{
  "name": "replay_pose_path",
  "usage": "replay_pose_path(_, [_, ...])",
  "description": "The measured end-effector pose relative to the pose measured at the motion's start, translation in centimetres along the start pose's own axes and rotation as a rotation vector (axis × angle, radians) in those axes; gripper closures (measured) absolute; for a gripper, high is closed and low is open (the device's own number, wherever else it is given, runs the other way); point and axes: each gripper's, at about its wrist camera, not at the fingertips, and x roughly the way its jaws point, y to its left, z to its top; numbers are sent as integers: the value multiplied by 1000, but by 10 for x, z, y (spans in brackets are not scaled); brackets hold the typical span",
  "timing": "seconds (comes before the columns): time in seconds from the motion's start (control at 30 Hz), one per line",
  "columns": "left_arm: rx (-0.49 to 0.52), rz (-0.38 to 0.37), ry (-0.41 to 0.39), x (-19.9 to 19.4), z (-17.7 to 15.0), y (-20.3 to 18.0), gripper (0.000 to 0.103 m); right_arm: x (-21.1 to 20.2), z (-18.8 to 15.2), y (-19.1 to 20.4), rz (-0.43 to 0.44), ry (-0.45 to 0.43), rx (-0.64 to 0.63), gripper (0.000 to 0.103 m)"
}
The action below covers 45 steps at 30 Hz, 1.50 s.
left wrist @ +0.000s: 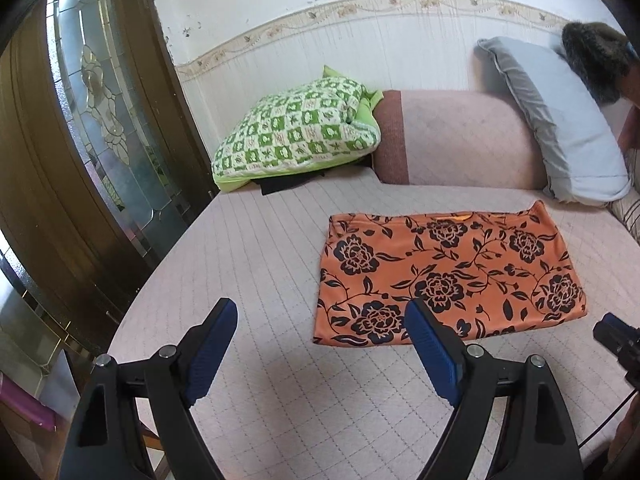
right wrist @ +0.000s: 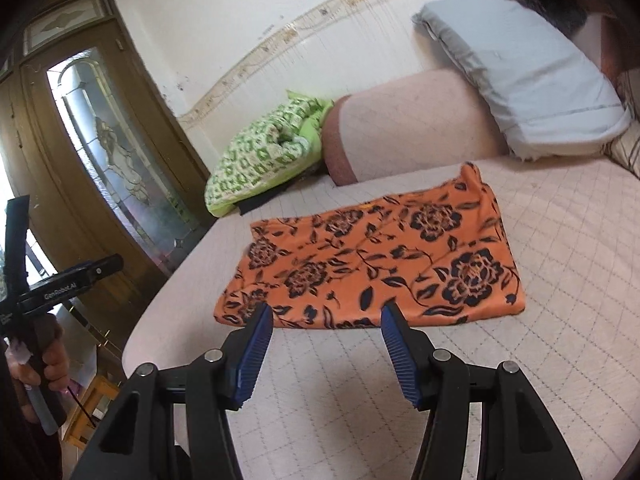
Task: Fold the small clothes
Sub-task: 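Lower both tools to the folded edge of the dress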
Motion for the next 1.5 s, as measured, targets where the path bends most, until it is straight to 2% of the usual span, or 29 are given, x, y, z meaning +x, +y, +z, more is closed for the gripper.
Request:
replay_pose_path(0.23, [28, 7, 50, 33, 0, -22, 17, 14, 17, -29, -39, 7, 65, 43])
replay_pose_path(0.57, [39, 34, 129, 104, -1, -41, 17, 72, 44, -77, -126, 90, 130, 43])
replay_pose_path(0.7, [-4, -13, 256, 162, -4, -42, 17, 104, 49, -97, -155, 145, 153, 43])
replay_pose_path(0.8, [-47, -14, 346, 202, -9, -37, 17, 128, 48, -117, -196, 202, 189, 43])
replay_pose_path(0.97, [-53, 29, 387, 246, -14, -39, 17, 146, 50, -131, -198, 209, 201, 54])
replay_pose_path(1.03, [-57, 37, 406, 261, -19, -41, 15, 153, 50, -132, -202, 219, 193, 54])
replay_pose_path(1.13, [-102, 47, 403, 269, -22, -36, 6, 168, 43, -133, -252, 262, 145, 62])
replay_pose_path(1.2, [-139, 29, 432, 267, -21, -31, 6, 169, 43, -130, -268, 263, 116, 62])
replay_pose_path(1.3, [-142, 23, 450, 251, -21, -25, 6, 164, 44, -129, -261, 250, 129, 63])
replay_pose_path(1.4, [-183, -2, 435, 222, -31, -13, 6, 153, 46, -119, -215, 219, 152, 61])
replay_pose_path(1.5, [-273, -51, 441, 196, -49, 5, 6, 144, 44, -93, -144, 189, 113, 61])
